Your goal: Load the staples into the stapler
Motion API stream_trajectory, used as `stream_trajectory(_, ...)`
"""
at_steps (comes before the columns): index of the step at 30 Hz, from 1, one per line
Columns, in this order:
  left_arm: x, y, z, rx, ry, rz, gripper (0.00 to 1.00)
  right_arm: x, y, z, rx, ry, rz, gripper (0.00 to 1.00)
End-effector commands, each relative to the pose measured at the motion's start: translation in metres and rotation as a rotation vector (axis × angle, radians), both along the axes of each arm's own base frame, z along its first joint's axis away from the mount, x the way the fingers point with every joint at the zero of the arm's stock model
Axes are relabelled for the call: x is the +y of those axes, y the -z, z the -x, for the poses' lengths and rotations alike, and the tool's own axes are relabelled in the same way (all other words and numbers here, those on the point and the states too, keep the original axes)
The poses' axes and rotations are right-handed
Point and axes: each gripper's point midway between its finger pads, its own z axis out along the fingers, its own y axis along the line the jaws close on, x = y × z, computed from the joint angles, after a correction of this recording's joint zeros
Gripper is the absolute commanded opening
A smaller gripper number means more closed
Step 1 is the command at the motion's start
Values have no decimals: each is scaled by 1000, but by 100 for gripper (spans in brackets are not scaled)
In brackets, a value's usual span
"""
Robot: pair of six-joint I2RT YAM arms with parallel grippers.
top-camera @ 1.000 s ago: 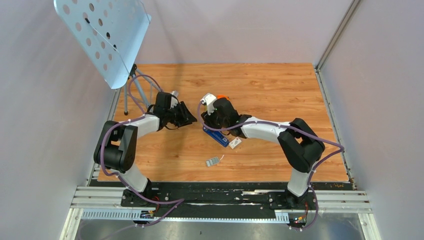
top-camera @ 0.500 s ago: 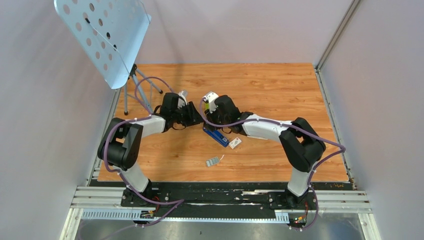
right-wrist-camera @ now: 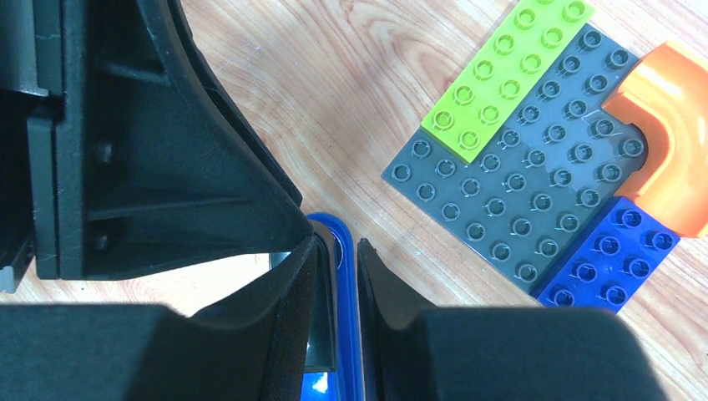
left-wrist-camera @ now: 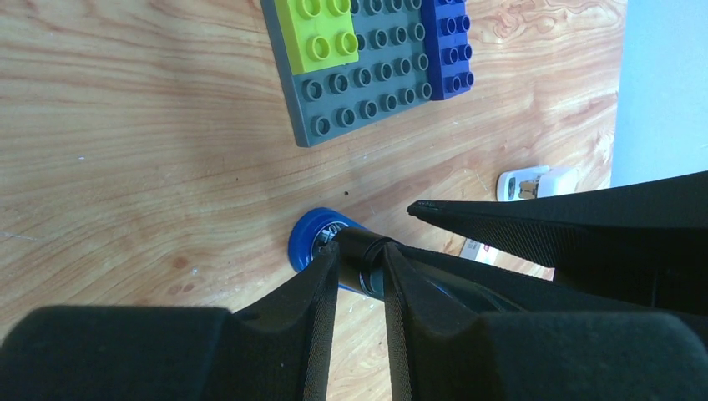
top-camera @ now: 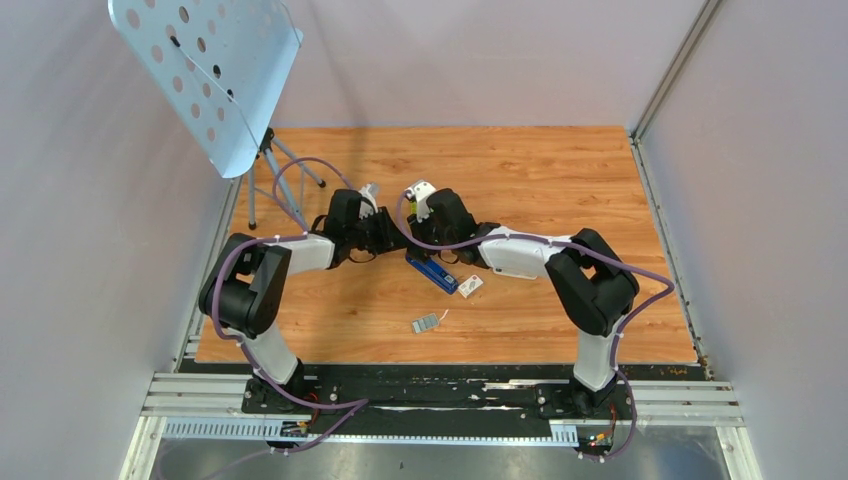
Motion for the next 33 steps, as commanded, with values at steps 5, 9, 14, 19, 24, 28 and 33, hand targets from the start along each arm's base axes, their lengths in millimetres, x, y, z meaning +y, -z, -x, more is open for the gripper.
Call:
stream_trajectory(5, 20, -13, 8, 39, 9, -183, 32, -33, -24, 10, 51, 60, 93, 35)
stream_trajectory(9, 22, -74, 5, -87, 72, -227, 38, -55, -81, 18, -9, 127, 43, 60)
stream_trajectory(14, 21, -134, 24, -224, 139, -215, 44, -101, -136, 48, -56, 239, -9, 100)
stream_trajectory(19, 19, -177, 57, -335, 218, -178, 76, -153, -167, 97, -57, 335, -98, 100)
stream_trajectory(24, 16, -209, 98, -425, 268, -63, 100, -205, -170, 131, -108, 451, -151, 100)
stream_trajectory(28, 26, -228, 128, -508, 235, -3, 100, -240, -175, 154, -141, 523, -197, 100)
stream_trajectory(33, 46, -237, 141, -567, 130, -18, 100, -258, -191, 181, -153, 522, -301, 100)
